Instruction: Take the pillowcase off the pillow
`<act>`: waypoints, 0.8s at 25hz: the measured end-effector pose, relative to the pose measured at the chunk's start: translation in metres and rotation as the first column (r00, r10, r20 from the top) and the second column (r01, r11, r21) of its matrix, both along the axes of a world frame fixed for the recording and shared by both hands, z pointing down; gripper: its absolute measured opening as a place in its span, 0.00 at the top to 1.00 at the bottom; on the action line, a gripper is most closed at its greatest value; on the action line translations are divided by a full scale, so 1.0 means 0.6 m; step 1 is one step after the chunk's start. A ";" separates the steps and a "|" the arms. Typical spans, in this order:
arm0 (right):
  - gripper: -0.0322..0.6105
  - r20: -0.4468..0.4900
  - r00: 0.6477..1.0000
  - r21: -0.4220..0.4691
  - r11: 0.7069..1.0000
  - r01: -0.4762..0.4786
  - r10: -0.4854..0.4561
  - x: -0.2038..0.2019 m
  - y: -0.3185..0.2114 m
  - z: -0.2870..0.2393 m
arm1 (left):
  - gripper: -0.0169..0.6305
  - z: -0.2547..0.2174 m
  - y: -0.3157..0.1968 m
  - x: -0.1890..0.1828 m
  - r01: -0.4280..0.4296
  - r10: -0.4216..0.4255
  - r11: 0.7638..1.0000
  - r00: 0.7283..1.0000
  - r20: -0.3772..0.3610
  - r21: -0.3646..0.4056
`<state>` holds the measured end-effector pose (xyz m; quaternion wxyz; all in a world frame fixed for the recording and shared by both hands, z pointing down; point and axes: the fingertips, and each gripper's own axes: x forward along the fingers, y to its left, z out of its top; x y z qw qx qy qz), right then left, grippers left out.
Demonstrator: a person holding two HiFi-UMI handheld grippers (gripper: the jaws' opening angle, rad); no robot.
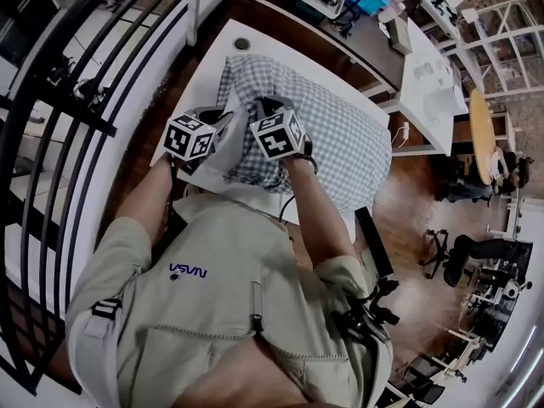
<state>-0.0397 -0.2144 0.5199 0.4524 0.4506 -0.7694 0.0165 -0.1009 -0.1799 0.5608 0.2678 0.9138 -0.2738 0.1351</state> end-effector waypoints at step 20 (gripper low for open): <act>0.93 -0.049 0.963 0.036 0.963 -0.265 0.267 0.257 -0.018 0.022 | 0.70 -0.036 0.014 -0.065 0.112 -0.106 0.988 0.993 -0.053 0.107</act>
